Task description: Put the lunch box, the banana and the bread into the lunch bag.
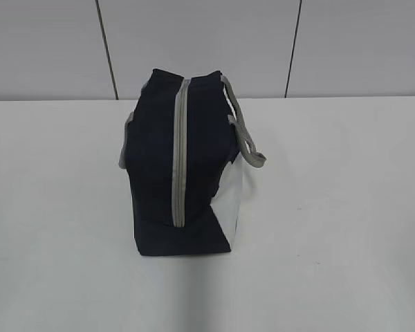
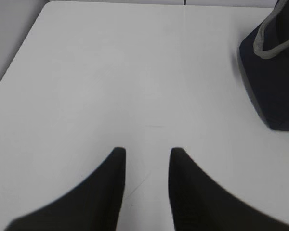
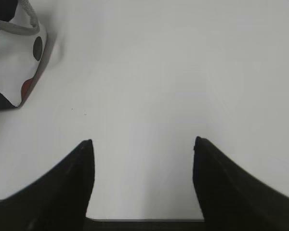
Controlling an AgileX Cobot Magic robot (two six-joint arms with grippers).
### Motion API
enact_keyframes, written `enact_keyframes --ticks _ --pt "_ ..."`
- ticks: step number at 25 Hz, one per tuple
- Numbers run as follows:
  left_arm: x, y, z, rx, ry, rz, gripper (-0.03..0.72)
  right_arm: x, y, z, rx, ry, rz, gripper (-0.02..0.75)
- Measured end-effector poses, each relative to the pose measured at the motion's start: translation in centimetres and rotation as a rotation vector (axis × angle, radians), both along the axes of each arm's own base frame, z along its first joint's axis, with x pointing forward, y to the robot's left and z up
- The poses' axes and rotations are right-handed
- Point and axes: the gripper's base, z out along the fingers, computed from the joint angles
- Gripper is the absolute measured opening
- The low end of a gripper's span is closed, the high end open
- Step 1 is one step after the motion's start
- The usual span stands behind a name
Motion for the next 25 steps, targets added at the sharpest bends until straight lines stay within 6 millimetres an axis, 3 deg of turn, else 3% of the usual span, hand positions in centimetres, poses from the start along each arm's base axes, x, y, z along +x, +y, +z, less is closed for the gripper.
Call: enact_keyframes --ticks 25 --pt "-0.02 0.00 0.00 0.000 -0.001 0.000 0.235 0.00 -0.01 0.00 0.000 0.000 -0.006 0.475"
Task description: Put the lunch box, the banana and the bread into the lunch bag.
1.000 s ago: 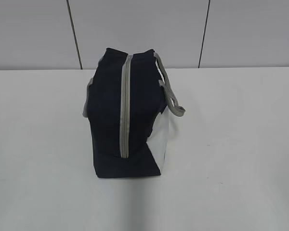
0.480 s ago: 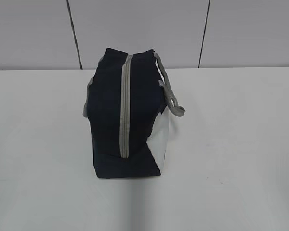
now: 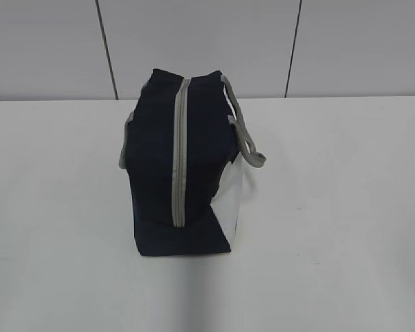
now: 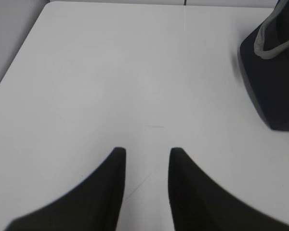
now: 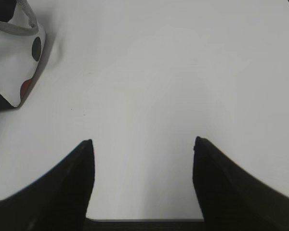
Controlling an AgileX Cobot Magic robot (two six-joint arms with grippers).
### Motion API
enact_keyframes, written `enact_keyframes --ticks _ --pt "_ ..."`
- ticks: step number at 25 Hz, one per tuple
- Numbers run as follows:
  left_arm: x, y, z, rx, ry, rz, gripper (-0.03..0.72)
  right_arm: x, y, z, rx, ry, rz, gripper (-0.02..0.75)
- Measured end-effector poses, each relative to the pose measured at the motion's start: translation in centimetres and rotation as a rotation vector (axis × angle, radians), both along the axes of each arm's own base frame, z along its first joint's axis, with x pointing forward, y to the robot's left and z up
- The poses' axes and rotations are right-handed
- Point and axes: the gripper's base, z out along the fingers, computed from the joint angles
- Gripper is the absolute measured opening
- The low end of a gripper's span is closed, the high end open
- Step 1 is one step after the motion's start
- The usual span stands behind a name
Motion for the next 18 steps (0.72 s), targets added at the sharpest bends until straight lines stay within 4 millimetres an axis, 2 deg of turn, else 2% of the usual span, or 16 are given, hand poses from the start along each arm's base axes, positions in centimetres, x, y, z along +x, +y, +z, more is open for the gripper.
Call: enact_keyframes --ticks 8,18 --pt "0.00 0.00 0.00 0.000 0.000 0.000 0.235 0.00 -0.03 0.00 0.001 0.000 -0.004 0.475" --pt "0.00 0.00 0.00 0.000 0.000 0.000 0.235 -0.05 -0.59 0.00 0.042 -0.004 -0.100 0.475"
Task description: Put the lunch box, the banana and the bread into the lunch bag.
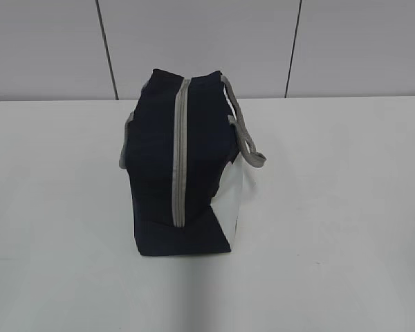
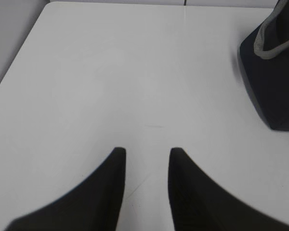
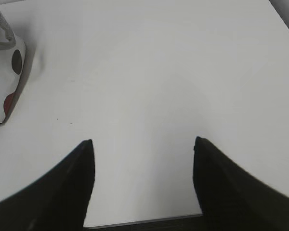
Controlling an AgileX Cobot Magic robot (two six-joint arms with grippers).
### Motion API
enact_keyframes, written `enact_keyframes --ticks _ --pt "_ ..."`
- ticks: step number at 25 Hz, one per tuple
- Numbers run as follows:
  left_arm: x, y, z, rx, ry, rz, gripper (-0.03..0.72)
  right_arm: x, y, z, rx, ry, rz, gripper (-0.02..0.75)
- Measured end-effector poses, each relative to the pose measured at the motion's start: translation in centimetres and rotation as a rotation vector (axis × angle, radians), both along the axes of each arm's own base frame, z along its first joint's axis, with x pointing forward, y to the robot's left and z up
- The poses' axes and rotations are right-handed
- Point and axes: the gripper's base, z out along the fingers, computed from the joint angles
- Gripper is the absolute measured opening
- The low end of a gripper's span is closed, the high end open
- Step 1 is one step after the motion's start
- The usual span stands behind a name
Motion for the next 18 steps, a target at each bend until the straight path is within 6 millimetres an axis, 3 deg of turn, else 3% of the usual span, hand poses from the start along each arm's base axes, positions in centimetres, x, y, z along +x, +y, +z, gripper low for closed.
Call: enact_keyframes --ticks 18 --pt "0.00 0.00 0.00 0.000 0.000 0.000 0.235 0.00 -0.03 0.00 0.001 0.000 -0.005 0.474"
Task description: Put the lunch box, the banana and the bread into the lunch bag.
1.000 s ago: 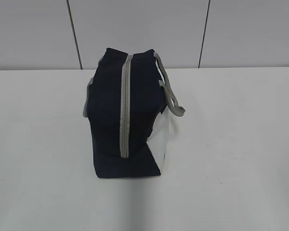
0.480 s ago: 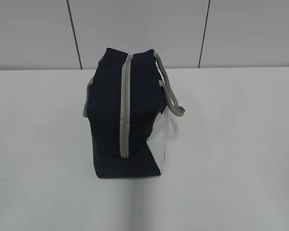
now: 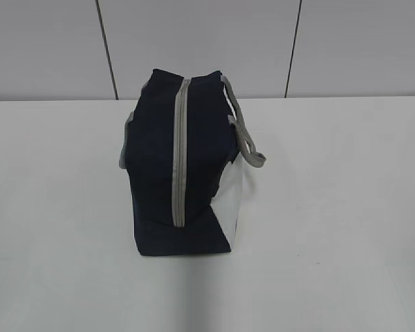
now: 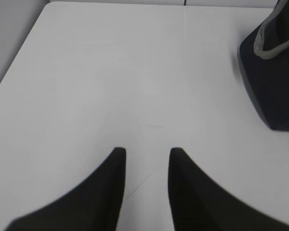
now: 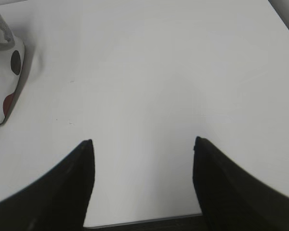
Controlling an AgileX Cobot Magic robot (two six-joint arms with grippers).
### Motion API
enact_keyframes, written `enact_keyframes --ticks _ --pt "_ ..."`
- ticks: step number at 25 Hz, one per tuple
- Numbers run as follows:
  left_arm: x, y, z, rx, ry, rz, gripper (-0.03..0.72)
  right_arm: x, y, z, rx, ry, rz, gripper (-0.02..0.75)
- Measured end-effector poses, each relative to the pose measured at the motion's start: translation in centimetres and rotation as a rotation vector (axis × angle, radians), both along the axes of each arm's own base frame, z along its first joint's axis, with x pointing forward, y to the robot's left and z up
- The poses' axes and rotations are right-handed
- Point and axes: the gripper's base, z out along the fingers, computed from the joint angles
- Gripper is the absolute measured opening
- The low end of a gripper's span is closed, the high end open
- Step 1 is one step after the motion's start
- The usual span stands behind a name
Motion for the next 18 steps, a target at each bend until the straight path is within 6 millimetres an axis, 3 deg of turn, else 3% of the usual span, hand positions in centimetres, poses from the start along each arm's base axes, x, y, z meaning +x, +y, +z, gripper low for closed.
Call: enact_keyframes --ticks 18 --pt "0.00 0.00 0.00 0.000 0.000 0.000 0.235 0.00 -0.01 0.00 -0.001 0.000 -0.001 0.474"
